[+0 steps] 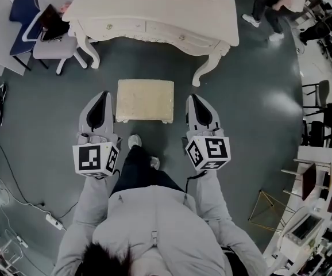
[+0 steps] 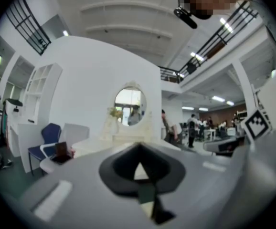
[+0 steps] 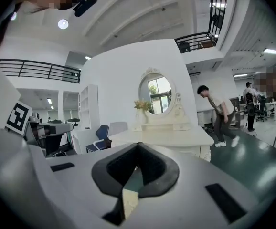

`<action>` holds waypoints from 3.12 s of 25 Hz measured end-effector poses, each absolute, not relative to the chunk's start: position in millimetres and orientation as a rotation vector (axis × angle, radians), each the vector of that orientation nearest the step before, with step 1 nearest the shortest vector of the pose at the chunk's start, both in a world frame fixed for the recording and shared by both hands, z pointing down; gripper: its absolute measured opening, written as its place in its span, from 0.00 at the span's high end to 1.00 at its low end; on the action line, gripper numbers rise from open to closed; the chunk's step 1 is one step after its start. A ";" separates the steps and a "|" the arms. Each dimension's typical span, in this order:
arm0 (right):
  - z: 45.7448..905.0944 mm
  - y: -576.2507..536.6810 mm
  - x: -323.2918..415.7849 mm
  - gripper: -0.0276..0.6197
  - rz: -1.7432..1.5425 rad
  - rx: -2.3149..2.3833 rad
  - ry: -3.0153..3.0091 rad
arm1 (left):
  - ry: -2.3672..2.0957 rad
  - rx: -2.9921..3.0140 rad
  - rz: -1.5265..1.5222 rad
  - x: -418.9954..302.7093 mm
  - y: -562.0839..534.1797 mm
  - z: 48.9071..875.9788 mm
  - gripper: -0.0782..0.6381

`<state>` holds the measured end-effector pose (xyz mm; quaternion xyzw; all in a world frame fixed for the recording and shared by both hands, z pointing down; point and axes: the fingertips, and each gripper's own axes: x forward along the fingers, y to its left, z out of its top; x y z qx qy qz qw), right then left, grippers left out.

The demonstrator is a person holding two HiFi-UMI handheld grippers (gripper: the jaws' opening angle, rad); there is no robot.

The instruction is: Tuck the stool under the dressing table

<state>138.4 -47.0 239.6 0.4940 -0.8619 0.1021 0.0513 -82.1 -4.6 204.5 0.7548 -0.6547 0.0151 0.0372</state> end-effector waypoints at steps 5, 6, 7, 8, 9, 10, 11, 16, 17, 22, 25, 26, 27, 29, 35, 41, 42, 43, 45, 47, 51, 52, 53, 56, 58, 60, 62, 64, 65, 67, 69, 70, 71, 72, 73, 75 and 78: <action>277.9 -54.4 130.7 0.95 0.398 1.475 -2.557 | -1.959 2.269 0.110 -88.3 -13.2 242.3 0.88; 285.7 -55.8 129.3 0.95 0.414 1.470 -2.543 | -1.948 2.257 0.121 -89.7 -14.9 250.5 0.88; 293.6 -57.4 127.6 0.95 0.431 1.465 -2.530 | -1.939 2.247 0.134 -91.4 -16.7 258.7 0.88; 301.5 -58.8 125.7 0.95 0.450 1.460 -2.516 | -1.929 2.237 0.148 -93.2 -18.5 266.7 0.88; 309.5 -60.0 123.8 0.95 0.469 1.455 -2.503 | -1.920 2.229 0.160 -94.8 -20.1 274.4 0.88; 317.7 -60.7 122.1 0.95 0.489 1.450 -2.489 | -1.911 2.222 0.171 -96.1 -21.4 281.9 0.88; 326.1 -61.1 120.7 0.95 0.508 1.445 -2.474 | -1.902 2.214 0.180 -97.1 -22.4 289.5 0.88; 365.6 -60.5 115.1 0.95 0.572 1.411 -2.406 | -1.855 2.172 0.213 -99.7 -24.4 327.9 0.88; 373.1 -60.2 114.0 0.95 0.582 1.404 -2.396 | -1.845 2.162 0.217 -100.5 -24.2 336.0 0.88; 410.2 -59.2 109.0 0.95 0.610 1.374 -2.346 | -1.801 2.133 0.246 -104.1 -24.1 375.9 0.88; 432.9 -55.8 108.1 0.95 0.639 1.368 -2.321 | -1.774 2.126 0.275 -105.3 -23.4 399.5 0.88; 441.2 -54.0 108.3 0.95 0.653 1.368 -2.311 | -1.766 2.121 0.280 -105.5 -22.5 407.3 0.88; 449.7 -52.0 108.7 0.95 0.667 1.368 -2.301 | -1.759 2.117 0.286 -105.5 -21.3 415.1 0.88; 466.6 -48.3 109.6 0.94 0.691 1.367 -2.281 | -1.746 2.113 0.301 -105.0 -18.8 430.5 0.88; 511.5 -43.5 113.5 0.90 0.734 1.353 -2.242 | -1.703 2.123 0.350 -96.7 -13.3 474.9 0.87; 553.5 -38.2 111.5 0.85 0.757 1.324 -2.216 | -1.669 2.135 0.417 -94.0 -9.2 517.8 0.87; 560.9 -36.9 111.8 0.85 0.762 1.320 -2.212 | -1.664 2.136 0.425 -93.5 -8.6 525.3 0.87; 568.8 -35.3 112.3 0.84 0.768 1.316 -2.207 | -1.658 2.138 0.433 -93.0 -8.0 533.1 0.87; 585.3 -31.5 114.2 0.82 0.777 1.308 -2.193 | -1.643 2.141 0.452 -92.0 -6.7 549.2 0.87; 601.3 -27.8 117.1 0.81 0.787 1.304 -2.179 | -1.626 2.138 0.466 -91.6 -5.3 564.9 0.86; 627.1 -22.4 124.7 0.78 0.805 1.302 -2.157 | -1.615 2.123 0.472 -94.7 -3.0 589.3 0.84; 632.3 -21.7 126.0 0.77 0.807 1.305 -2.153 | -1.617 2.118 0.475 -97.0 -2.4 594.6 0.84; 637.3 -21.2 127.0 0.76 0.810 1.308 -2.150 | -1.618 2.113 0.480 -99.5 -1.7 600.2 0.83; 654.4 -21.1 130.5 0.73 0.815 1.314 -2.143 | -1.619 2.101 0.507 -105.1 1.4 619.0 0.81; 667.2 -22.2 132.9 0.71 0.821 1.313 -2.137 | -1.618 2.091 0.518 -107.1 2.9 632.7 0.80; 678.7 -22.8 134.8 0.70 0.831 1.319 -2.129 | -1.619 2.077 0.524 -109.7 4.4 646.3 0.78; 688.8 -23.1 135.7 0.70 0.845 1.330 -2.122 | -1.625 2.056 0.534 -113.6 5.7 660.1 0.76; 699.0 -23.6 135.6 0.69 0.851 1.329 -2.115 | -1.634 2.035 0.545 -117.5 6.0 673.4 0.74; 703.8 -24.1 135.4 0.69 0.849 1.326 -2.112 | -1.638 2.027 0.551 -119.1 5.9 679.5 0.73; 712.1 -25.9 136.3 0.67 0.847 1.325 -2.107 | -1.641 2.018 0.568 -120.8 5.0 690.9 0.71; 720.4 -29.3 139.2 0.64 0.854 1.338 -2.101 | -1.638 2.019 0.589 -120.5 2.5 700.8 0.67; 724.7 -31.4 141.0 0.63 0.859 1.346 -2.098 | -1.637 2.022 0.600 -120.0 0.9 705.6 0.66; 729.2 -33.3 142.6 0.62 0.863 1.353 -2.094 | -1.636 2.023 0.610 -119.6 -0.5 710.4 0.64; 733.6 -34.5 143.8 0.61 0.863 1.355 -2.089 | -1.635 2.021 0.617 -119.5 -1.5 715.2 0.63; 738.0 -35.2 144.7 0.60 0.861 1.353 -2.083 | -1.636 2.015 0.620 -119.9 -2.3 719.8 0.62; 746.0 -35.4 145.1 0.58 0.854 1.342 -2.073 | -1.639 2.000 0.620 -121.5 -3.4 728.1 0.60; 756.1 -35.3 144.6 0.55 0.850 1.326 -2.065 | -1.631 1.987 0.628 -122.9 -3.7 740.6 0.59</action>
